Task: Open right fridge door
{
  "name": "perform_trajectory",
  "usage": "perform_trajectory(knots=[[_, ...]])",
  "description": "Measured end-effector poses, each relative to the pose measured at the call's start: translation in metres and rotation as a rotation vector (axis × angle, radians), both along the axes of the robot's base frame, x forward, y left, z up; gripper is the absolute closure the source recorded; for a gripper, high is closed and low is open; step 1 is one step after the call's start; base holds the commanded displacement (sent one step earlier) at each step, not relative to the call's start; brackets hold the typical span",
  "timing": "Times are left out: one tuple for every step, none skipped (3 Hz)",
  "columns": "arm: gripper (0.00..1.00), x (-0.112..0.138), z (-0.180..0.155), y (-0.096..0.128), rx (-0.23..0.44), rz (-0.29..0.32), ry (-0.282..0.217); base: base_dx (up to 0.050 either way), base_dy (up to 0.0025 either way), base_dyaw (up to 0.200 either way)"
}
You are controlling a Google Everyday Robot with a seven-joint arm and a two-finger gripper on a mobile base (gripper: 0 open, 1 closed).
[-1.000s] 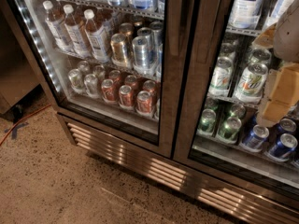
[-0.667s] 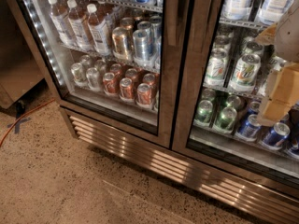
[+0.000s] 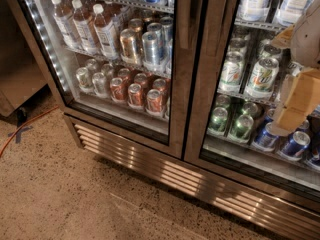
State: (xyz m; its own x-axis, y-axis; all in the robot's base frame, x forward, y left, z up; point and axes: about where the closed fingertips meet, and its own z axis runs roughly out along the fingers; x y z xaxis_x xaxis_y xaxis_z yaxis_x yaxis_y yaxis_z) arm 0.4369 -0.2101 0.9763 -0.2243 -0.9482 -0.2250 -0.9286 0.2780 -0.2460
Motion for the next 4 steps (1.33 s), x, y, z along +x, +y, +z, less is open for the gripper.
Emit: perform_trajectory(knots=[[0.00,0.000,-0.018,0.021,0.019,0.016,0.043,0.000,0.00000,0.000],[0.00,-0.003,-0.038,0.039,0.027,0.022,0.082,0.000,0.00000,0.000],[0.00,-0.003,-0.038,0.039,0.027,0.022,0.082,0.000,0.00000,0.000],[0.00,-0.002,-0.038,0.037,0.063,0.047,0.091,0.000,0.00000,0.000]])
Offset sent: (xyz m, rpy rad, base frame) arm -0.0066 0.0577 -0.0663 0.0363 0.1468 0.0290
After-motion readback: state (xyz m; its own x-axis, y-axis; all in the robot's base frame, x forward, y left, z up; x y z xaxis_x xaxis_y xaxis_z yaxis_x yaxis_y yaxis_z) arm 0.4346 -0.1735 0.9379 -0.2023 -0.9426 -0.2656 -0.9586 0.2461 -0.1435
